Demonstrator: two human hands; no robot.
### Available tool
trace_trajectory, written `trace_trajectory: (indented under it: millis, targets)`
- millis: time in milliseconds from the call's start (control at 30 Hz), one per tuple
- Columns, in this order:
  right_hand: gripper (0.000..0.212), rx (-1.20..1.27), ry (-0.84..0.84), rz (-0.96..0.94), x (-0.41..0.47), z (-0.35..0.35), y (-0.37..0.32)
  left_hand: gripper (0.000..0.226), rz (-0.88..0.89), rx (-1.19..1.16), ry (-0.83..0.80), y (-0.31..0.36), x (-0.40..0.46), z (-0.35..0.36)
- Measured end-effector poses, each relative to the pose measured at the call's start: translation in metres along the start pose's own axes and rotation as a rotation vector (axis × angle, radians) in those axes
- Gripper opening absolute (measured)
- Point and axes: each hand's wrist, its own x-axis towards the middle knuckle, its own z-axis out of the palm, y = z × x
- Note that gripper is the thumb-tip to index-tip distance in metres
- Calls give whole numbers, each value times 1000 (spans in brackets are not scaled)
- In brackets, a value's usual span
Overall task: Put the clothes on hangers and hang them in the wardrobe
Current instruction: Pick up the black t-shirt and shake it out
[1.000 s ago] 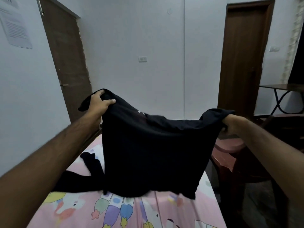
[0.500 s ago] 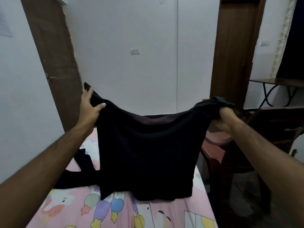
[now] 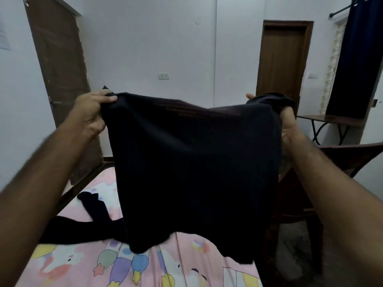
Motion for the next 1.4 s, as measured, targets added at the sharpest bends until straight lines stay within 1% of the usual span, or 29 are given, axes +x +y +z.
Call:
trace_trajectory:
  millis: [33, 67, 100, 133, 233, 267, 300, 333, 367, 400, 433, 467, 500, 533, 567, 600, 667, 700, 733, 767, 800, 833, 933, 1033, 1133, 1200, 1267, 1333, 1400]
  targets:
    - [80, -113, 160, -24, 3, 0, 0, 24, -1, 18, 8, -1, 3, -3]
    - [67, -150, 247, -57, 10, -6, 3, 29, 13, 42, 21, -8, 7, -7]
    - [50, -122, 314, -70, 16, -13, 10, 38, 36, 79, 37, -18, 12, -10]
    - [39, -117, 377, -53, 23, -23, 22, 49, 62, 130, 59, -35, 16, -17]
    - [29, -109, 657, -31, 37, -59, 64, 71, 178, 361, 91, -100, 22, -34]
    - [23, -172, 712, -10, 41, -76, 83, 75, 198, 462, 81, -128, 26, -42]
    - [24, -276, 730, 40, 44, -95, 106, 77, 188, 577, 47, -157, 29, -53]
    - [25, -414, 705, 120, 44, -110, 129, 78, 142, 715, -8, -187, 33, -65]
    - [22, -595, 659, 225, 41, -120, 152, 77, 55, 892, -92, -217, 35, -79]
    - [17, -821, 621, 339, 32, -128, 177, 77, -73, 1085, -207, -247, 33, -94]
    - [23, -1074, 555, 454, 17, -131, 200, 76, -219, 1266, -324, -277, 24, -107]
    - [36, -1314, 429, 574, -1, -133, 225, 73, -340, 1411, -422, -305, 8, -119]
    - [55, -1495, 249, 696, -24, -133, 249, 69, -394, 1508, -498, -328, -13, -127]
    - [67, -1595, 59, 811, -48, -137, 274, 65, -383, 1546, -567, -348, -39, -131]
    - [71, -1646, -104, 884, -74, -139, 298, 63, -337, 1529, -660, -362, -67, -131]
    - [74, -1695, -213, 909, -100, -144, 320, 60, -296, 1479, -784, -369, -96, -126]
    - [81, -1840, -350, 811, -151, -154, 348, 58, -201, 1392, -1123, -376, -147, -112]
    - [82, -1891, -403, 724, -170, -156, 354, 61, -154, 1412, -1284, -376, -168, -105]
    - [81, -1910, -449, 631, -186, -154, 356, 65, -108, 1475, -1401, -374, -187, -97]
    - [79, -1907, -497, 556, -198, -149, 352, 69, -54, 1547, -1469, -371, -200, -92]
    - [76, -1899, -551, 498, -209, -146, 349, 73, -35, 1597, -1509, -369, -209, -88]
    - [74, -1890, -617, 451, -218, -141, 346, 77, -67, 1625, -1536, -367, -217, -84]
    - [72, -1874, -828, 368, -244, -131, 336, 89, -218, 1668, -1592, -366, -232, -80]
    - [67, -1990, -913, 192, -262, -131, 335, 88, -140, 1750, -1614, -369, -251, -74]
    - [54, -2098, -897, 143, -256, -133, 337, 78, -48, 1881, -1613, -373, -270, -68]
    - [44, -2148, -903, 188, -246, -127, 339, 80, -5, 1986, -1606, -373, -282, -65]
    - [34, -2105, -862, 277, -235, -121, 335, 80, 48, 2066, -1596, -373, -293, -62]
    - [33, -2028, -682, 389, -220, -114, 321, 68, 107, 2085, -1561, -373, -300, -62]
    - [41, -1985, -472, 412, -201, -111, 303, 58, 144, 2047, -1498, -373, -296, -68]
